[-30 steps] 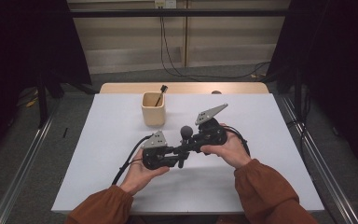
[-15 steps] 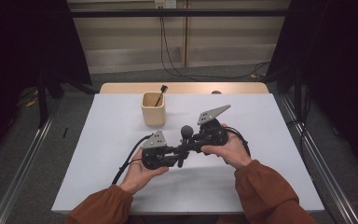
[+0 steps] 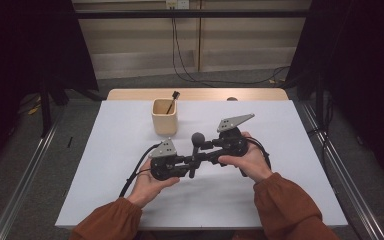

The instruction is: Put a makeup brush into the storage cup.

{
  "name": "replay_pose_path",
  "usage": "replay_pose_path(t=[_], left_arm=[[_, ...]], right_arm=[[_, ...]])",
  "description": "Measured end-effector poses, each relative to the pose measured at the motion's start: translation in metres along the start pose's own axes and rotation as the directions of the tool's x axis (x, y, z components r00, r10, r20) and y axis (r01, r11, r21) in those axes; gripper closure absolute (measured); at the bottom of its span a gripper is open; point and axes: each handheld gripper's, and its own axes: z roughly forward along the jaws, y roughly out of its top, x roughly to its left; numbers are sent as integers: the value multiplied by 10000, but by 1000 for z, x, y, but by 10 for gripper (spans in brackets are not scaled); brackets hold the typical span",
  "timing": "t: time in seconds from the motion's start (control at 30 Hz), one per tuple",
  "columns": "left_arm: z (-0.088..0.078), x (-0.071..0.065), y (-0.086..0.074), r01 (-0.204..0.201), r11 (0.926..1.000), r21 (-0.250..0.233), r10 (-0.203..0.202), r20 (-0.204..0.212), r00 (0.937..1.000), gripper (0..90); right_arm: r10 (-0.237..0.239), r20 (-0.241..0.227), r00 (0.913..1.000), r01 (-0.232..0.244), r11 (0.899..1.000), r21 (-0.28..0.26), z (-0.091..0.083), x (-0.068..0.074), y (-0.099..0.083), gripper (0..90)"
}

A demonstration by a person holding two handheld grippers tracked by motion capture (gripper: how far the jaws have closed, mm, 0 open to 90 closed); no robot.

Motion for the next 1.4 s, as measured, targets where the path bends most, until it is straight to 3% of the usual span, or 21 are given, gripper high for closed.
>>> replay_pose_path(t=[0.2,0.37,0.67,0.77,0.87,0.93,1.2,1.3,1.4], left_arm=[[-3,1,0,63,9999,-80,-64,-138,9999,746],[-5,2,0,121,9999,-104,-124,-223,9997,746],[-11,5,1,342,9991,-266,-351,-318,9989,746],[-14,6,2,412,9987,-316,-424,-370,9984,746],[-17,6,2,579,9971,-486,-595,-328,9977,746],[-19,4,2,450,9981,-420,-465,-343,9983,746],[-27,6,4,422,9978,-508,-447,-487,9978,746],[-31,8,4,492,9973,-547,-524,-579,9969,746],[-36,10,4,655,9966,-492,-681,-545,9962,746]], right_arm=[[-8,297,9996,18,9995,-324,-4,-1,-5,331],[385,505,9980,-373,9990,-239,-6,-5,-14,160],[587,1295,9898,-502,9964,-676,-15,-8,-21,37],[598,1809,9817,-459,9957,-800,-18,-8,-25,31],[711,2012,9770,-521,9938,-979,-22,-8,-27,18],[756,2264,9711,-507,9922,-1136,-24,-8,-28,25],[786,2538,9641,-453,9899,-1344,-32,-7,-40,19],[797,2784,9571,-385,9879,-1502,-34,-6,-46,19],[807,2817,9561,-425,9893,-1393,-36,-4,-50,14]])
